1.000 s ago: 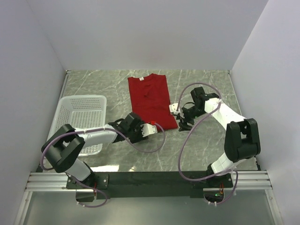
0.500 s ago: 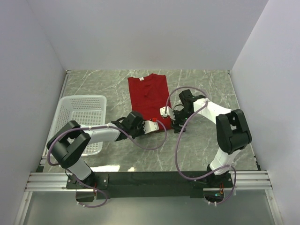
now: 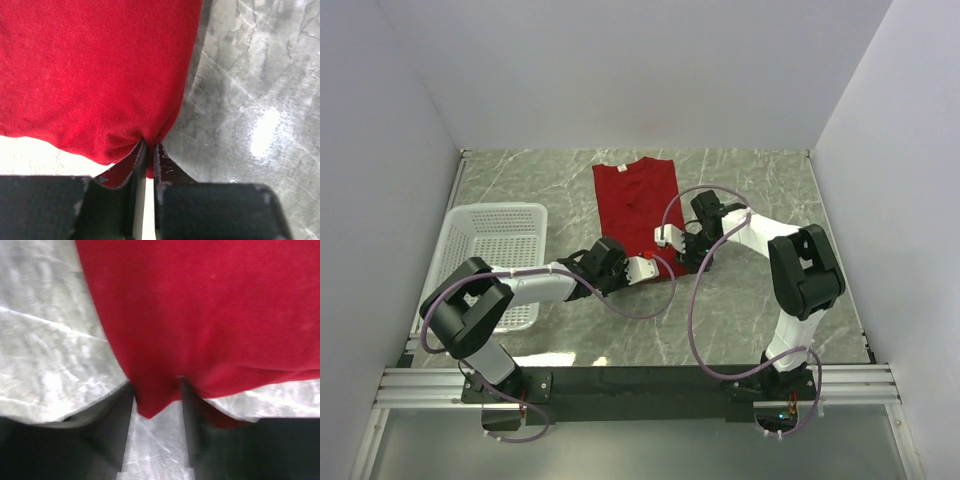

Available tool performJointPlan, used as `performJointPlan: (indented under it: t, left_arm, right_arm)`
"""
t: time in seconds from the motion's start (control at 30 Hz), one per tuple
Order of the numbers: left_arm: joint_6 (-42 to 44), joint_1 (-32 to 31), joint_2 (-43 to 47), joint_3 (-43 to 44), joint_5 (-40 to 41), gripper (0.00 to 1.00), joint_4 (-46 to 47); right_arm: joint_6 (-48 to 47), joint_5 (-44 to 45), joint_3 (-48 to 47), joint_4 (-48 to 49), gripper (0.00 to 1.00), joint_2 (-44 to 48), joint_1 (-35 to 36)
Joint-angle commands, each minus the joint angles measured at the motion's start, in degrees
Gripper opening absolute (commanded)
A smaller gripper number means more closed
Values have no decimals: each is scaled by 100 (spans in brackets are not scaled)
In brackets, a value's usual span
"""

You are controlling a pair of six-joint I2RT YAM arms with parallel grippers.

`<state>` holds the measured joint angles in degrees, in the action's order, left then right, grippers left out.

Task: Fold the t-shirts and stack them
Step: Fold the tshirt

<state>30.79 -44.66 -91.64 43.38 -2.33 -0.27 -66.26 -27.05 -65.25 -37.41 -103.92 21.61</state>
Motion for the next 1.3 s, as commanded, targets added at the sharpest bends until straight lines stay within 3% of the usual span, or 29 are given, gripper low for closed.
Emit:
performJointPlan:
  t: [0.0, 0.07, 0.1, 0.13, 0.3, 0.43, 0.57, 0.7, 0.83, 1.0, 1.13, 1.27]
  left_arm:
    - [-117, 19, 93, -13, -206, 11, -78]
    - [-108, 10, 137, -39, -268, 7, -122]
    - [-99, 2, 181, -57, -286, 2, -131]
    - [-82, -16, 216, -83, -294, 1, -148]
    - [6, -112, 602, -207, -540, 1, -437]
    - [86, -393, 1181, -198, -1127, 1, -947]
    - [-54, -675, 1639, 12, -1873, 1, -1606]
    - [-397, -1210, 2017, 241, -2412, 1, -2283]
    - [-644, -1264, 2421, 242, -2440, 1, -2434]
    - [-354, -835, 2397, 478, -2008, 1, -2013]
    - [-100, 245, 1704, 891, -2272, 1, -1644]
    - [-81, 783, 904, 1575, -2360, 1, -1257]
  right_arm:
    - [271, 463, -40, 287, 42, -76, 133]
    - [324, 464, -58, 182, 27, -76, 133]
    - [333, 446, -23, 129, 6, -58, 125]
    - [316, 420, 30, 59, 0, -32, 125]
    - [245, -35, 233, -503, 0, 416, 28]
    - [-675, -1062, 346, -2056, 0, 898, -227]
    - [-1091, -1548, 812, -2788, 0, 1872, -253]
    - [-855, -1769, 1154, -3246, 0, 2700, -245]
    - [-240, -1708, 1173, -3090, 0, 3324, -253]
    - [587, -1558, 665, -2597, 0, 3150, -420]
    - [773, -1567, -82, -2657, 0, 2422, -692]
    - [974, -1637, -1310, -2719, 0, 1183, -956]
